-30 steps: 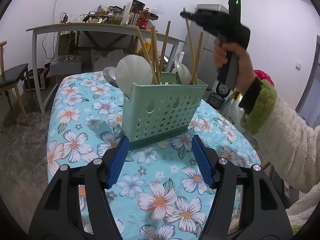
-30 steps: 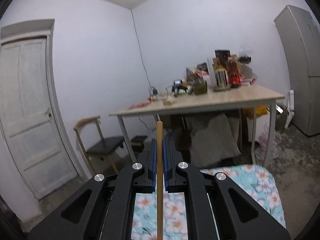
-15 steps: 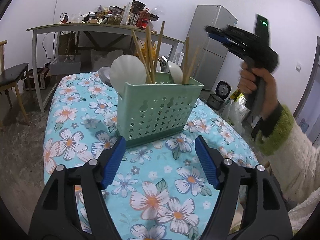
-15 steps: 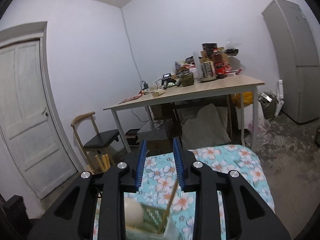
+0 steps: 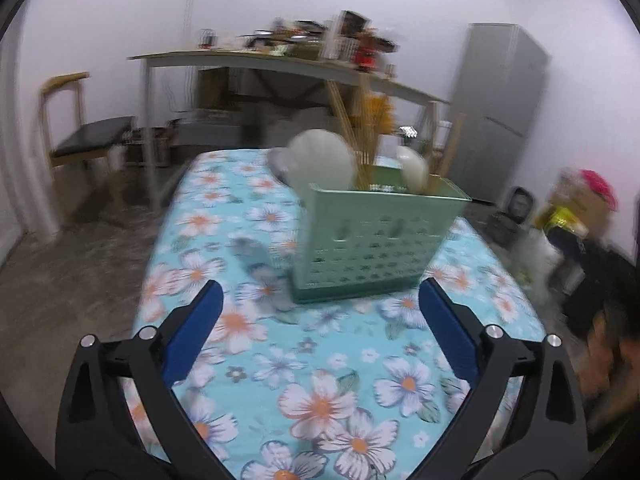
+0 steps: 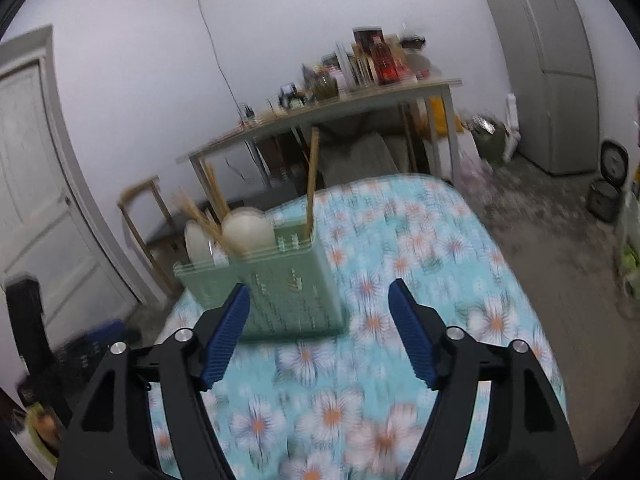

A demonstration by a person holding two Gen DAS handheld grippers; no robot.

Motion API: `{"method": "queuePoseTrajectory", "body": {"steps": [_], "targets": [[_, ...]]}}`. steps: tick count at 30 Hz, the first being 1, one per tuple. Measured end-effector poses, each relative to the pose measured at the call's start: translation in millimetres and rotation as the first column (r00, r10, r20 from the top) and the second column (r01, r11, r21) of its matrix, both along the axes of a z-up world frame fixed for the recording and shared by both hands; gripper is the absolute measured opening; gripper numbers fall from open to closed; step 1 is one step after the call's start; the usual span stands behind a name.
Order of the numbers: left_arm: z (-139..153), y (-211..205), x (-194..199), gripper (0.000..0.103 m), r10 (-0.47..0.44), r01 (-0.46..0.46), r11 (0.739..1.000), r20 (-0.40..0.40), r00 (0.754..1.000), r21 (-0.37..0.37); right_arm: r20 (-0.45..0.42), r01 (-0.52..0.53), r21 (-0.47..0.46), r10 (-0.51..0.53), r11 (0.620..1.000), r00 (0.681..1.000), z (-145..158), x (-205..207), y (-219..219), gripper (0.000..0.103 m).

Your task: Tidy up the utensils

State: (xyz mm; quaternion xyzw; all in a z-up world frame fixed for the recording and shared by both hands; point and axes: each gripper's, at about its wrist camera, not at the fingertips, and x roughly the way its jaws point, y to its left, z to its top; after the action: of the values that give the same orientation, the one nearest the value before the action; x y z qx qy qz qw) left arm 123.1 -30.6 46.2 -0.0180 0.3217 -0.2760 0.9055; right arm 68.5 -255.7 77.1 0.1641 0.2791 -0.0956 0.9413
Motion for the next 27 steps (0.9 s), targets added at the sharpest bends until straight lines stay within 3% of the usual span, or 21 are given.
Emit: {"method": "queuePoseTrajectory", "body": {"steps": [3,6,12,22,27], "targets": [[0.7,-1.1,-4.6,0.095,0.016,-0.016,1.0,0.001,1.0,0.004,-0.055,-0.006,-0.033,0.004,0.999,0.998,-13.9,-9.6,14.9,0.076],[2.9,-6.9,-13.4,0.095,0.053,-0.055,0.997,0.03,0.998,0.053,-0.08,-0.006,-0.072,0.0,0.997,0.997,-16.6,-15.2,20.5,0.08],[13.8,-18.8,-32.3,0.095,0.184,-0.205,0.965,0.136,0.973,0.162,-0.1,-0.014,-0.089,0.005,0.996,0.995,-13.5,-23.5,24.8,0.082],[20.5,-21.4,-42.6,0.095,0.258,-0.268,0.952,0.08,0.963,0.149,-0.123,-0.002,-0.103,-0.011,0.995,0.992,-14.3,-37.4,27.8,0.083],[17.0,-27.6,-47.4,0.095,0.216,-0.225,0.955,0.07,0.974,0.194,-0.131,0.001,-0.109,-0.016,0.994,0.991,-14.4,-40.7,27.0,0.083]]}}
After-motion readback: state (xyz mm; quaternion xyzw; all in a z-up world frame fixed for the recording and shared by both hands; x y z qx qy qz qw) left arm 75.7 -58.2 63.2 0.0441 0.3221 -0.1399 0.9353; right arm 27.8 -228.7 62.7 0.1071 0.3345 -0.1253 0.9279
